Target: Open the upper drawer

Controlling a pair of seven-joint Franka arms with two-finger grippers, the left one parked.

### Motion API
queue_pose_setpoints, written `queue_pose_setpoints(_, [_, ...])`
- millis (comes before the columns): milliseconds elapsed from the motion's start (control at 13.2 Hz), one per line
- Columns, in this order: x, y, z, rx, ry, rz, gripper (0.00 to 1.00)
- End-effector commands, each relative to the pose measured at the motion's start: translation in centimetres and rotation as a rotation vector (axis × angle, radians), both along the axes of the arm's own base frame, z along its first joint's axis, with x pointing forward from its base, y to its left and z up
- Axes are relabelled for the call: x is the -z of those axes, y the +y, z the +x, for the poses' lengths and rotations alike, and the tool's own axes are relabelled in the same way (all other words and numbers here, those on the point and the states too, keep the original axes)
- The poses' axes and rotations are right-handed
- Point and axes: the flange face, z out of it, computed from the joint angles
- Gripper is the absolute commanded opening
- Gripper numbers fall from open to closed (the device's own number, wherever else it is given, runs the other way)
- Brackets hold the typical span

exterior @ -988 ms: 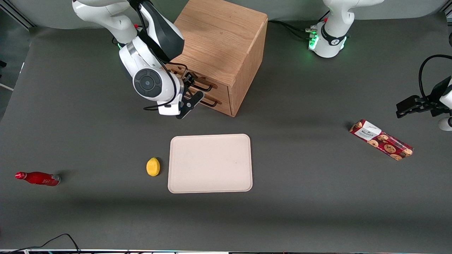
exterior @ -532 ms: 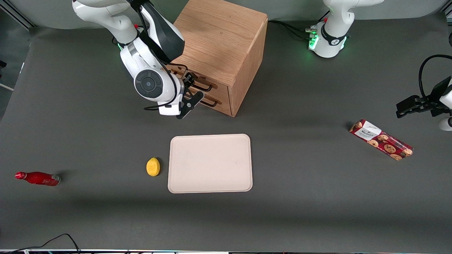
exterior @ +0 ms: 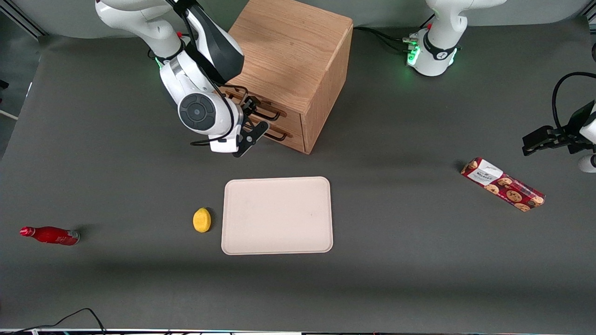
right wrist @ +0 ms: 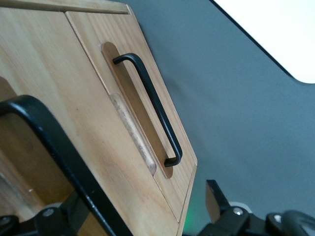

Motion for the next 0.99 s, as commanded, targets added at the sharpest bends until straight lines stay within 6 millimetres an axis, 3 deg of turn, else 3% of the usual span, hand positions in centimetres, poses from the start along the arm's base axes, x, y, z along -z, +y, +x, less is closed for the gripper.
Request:
queue_pose_setpoints(0, [0.79,-0.05,0.23,-0.013,0.001,0.013,1.00])
queue_pose_setpoints(912, [0.37,0.01,0.86,-0.015,-0.034,0.019,1.00])
